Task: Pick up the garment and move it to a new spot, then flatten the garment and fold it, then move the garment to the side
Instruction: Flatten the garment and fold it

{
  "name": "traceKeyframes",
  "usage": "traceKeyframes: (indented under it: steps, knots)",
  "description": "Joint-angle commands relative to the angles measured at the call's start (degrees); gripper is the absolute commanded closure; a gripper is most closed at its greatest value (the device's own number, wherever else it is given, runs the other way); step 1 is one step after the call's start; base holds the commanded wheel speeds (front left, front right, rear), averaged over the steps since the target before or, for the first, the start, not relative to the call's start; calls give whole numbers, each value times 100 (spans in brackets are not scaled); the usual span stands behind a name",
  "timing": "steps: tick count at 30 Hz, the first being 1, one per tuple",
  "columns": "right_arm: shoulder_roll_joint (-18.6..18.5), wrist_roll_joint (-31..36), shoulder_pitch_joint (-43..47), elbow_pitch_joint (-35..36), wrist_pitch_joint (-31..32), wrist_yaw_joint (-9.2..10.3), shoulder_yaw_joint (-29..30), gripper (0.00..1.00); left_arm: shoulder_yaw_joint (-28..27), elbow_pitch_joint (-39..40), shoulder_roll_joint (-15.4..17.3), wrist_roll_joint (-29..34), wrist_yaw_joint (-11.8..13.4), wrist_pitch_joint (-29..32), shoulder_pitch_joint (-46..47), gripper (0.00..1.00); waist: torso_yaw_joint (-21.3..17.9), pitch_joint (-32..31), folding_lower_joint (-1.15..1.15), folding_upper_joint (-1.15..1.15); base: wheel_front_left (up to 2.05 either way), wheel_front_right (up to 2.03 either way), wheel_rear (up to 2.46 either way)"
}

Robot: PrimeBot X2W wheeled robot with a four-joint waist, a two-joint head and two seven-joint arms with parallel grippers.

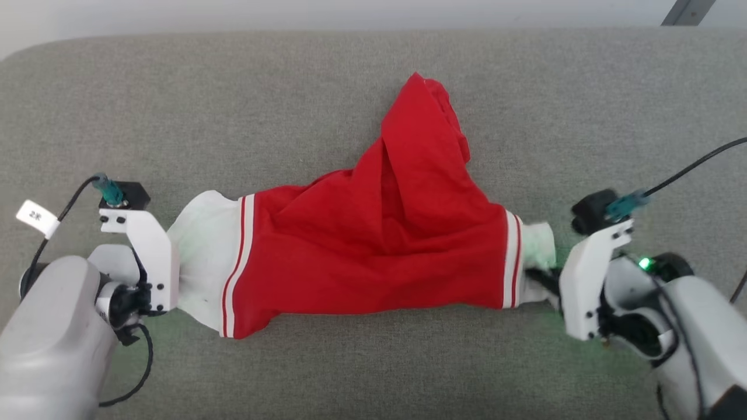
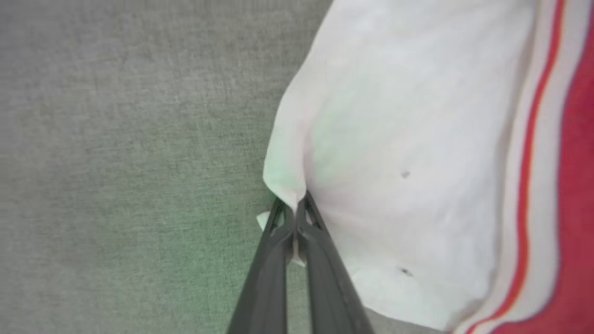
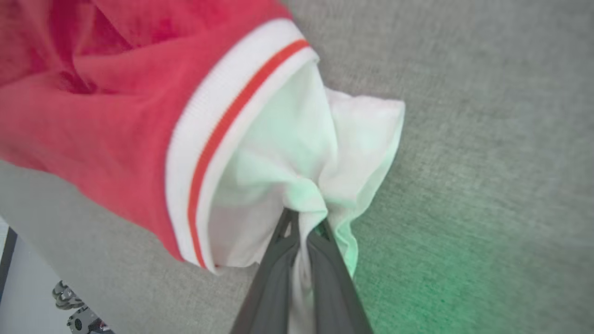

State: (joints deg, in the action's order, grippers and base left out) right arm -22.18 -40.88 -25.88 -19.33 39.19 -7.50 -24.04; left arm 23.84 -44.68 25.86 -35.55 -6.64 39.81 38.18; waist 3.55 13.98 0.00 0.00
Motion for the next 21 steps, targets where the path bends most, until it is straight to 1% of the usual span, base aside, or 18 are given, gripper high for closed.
traceKeyframes:
  steps: [1,3,5,10,14,16,17,21]
  knots:
    - [-111,-40,-38,149,-17,2,80,100,38,74,-47,-39,-51,14,87,100,-15,-100,0,0,0,0,0]
    - [-194,-164,-94,371,-2,3,255,100,7,235,56,-103,-47,83,261,100,-22,-186,0,0,0,0,0]
    - [-298,-154,-163,576,54,2,397,100,8,427,137,-174,-60,221,388,100,-23,-297,0,0,0,0,0]
    - [-374,-274,-392,1021,301,3,788,100,111,1020,266,-199,-72,695,791,100,-17,-597,0,0,0,0,0]
    - [-298,-290,-690,1247,536,2,1042,100,90,1377,326,-262,-42,1109,1153,100,-37,-840,0,0,0,0,0]
    - [-235,-306,-892,1323,659,2,1143,100,42,1504,349,-328,20,1281,1314,100,-60,-951,0,0,0,0,0]
    - [-235,-306,-892,1323,659,2,1143,100,42,1504,349,-328,20,1281,1314,100,-60,-951,0,0,0,0,0]
    - [-86,-323,-1389,1443,808,3,1338,100,-58,1711,402,-393,140,1527,1700,100,-121,-1136,0,0,0,0,0]
